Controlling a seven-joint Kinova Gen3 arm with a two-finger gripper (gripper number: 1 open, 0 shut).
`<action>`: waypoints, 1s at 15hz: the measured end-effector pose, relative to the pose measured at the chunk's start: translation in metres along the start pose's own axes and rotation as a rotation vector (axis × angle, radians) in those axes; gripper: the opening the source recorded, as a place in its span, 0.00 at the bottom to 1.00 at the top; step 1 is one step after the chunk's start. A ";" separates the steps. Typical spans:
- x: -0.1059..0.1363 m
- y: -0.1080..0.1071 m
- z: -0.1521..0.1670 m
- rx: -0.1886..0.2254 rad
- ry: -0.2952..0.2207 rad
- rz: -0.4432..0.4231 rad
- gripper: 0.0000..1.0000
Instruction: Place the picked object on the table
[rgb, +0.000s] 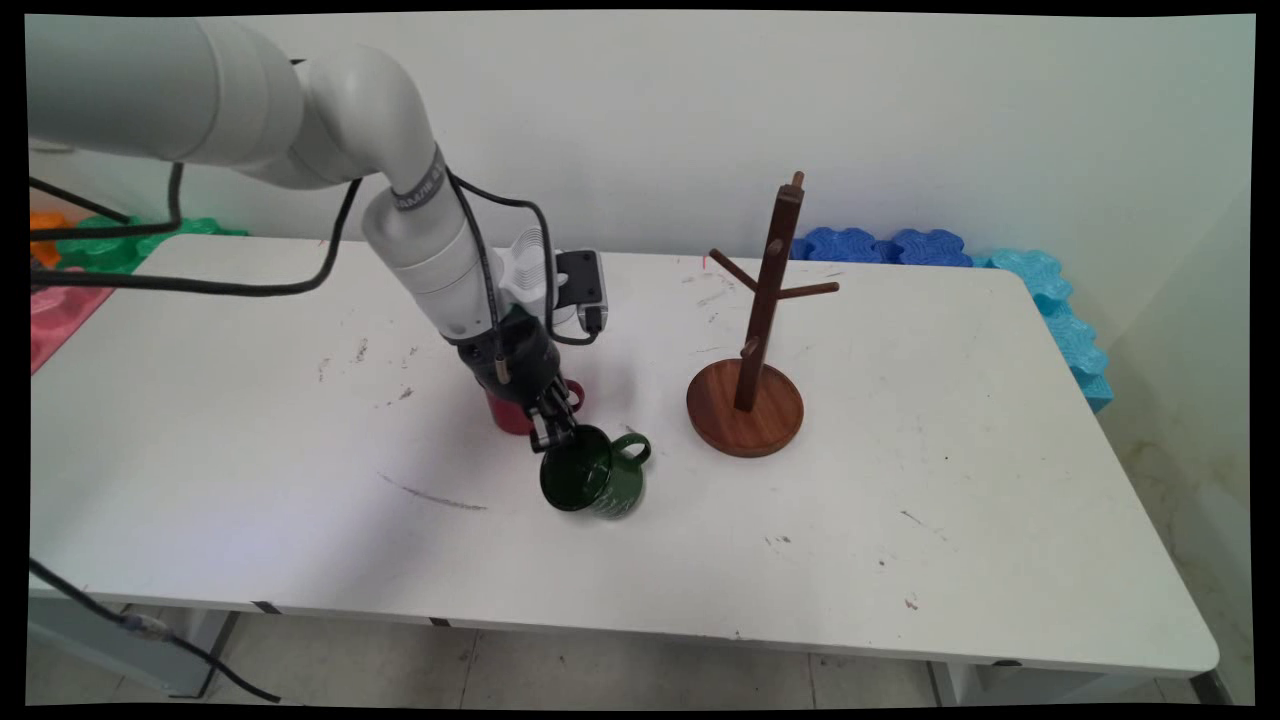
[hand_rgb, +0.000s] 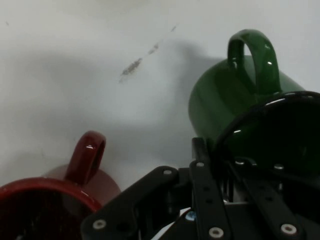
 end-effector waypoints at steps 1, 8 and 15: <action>0.002 -0.002 0.002 0.000 -0.005 -0.006 0.00; 0.012 -0.010 0.013 -0.007 -0.030 -0.047 1.00; 0.021 -0.011 0.018 -0.020 -0.021 -0.058 1.00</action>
